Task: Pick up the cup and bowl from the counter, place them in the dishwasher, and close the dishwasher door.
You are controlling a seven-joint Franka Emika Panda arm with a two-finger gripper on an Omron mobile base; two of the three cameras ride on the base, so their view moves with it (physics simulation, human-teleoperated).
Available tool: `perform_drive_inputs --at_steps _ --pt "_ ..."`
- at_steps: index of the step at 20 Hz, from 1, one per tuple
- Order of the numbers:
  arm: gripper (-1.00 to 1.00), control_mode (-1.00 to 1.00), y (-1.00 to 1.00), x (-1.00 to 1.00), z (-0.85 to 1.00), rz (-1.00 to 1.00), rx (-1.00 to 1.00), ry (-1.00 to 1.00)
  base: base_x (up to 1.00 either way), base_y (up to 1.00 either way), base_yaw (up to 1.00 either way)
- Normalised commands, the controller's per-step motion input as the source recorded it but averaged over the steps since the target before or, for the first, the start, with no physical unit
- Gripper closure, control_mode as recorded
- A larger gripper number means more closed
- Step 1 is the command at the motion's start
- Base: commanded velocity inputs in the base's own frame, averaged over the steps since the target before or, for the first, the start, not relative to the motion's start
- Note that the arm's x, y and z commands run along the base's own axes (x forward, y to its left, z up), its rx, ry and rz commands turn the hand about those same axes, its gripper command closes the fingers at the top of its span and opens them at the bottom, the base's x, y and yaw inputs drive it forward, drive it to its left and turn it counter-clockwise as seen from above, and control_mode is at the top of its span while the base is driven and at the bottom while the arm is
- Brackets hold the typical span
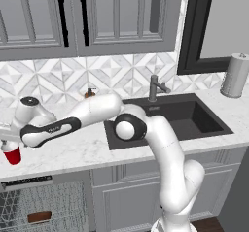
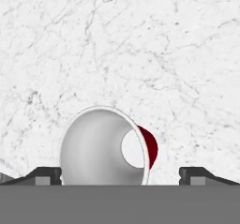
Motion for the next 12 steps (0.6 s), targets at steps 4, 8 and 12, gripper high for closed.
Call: perform_drive_inputs --at_steps 4,8,12 --pt "-1.0 -1.0 0.0 0.0 -0.13 0.0 0.0 0.13 0.0 0.0 0.0" --pt "-1.0 -1.0 0.0 0.04 -0.18 0.0 0.0 0.12 0.0 0.0 0.0" --pt "-1.0 -1.0 0.0 0.07 -0.18 0.0 0.0 0.08 0.0 0.0 0.0"
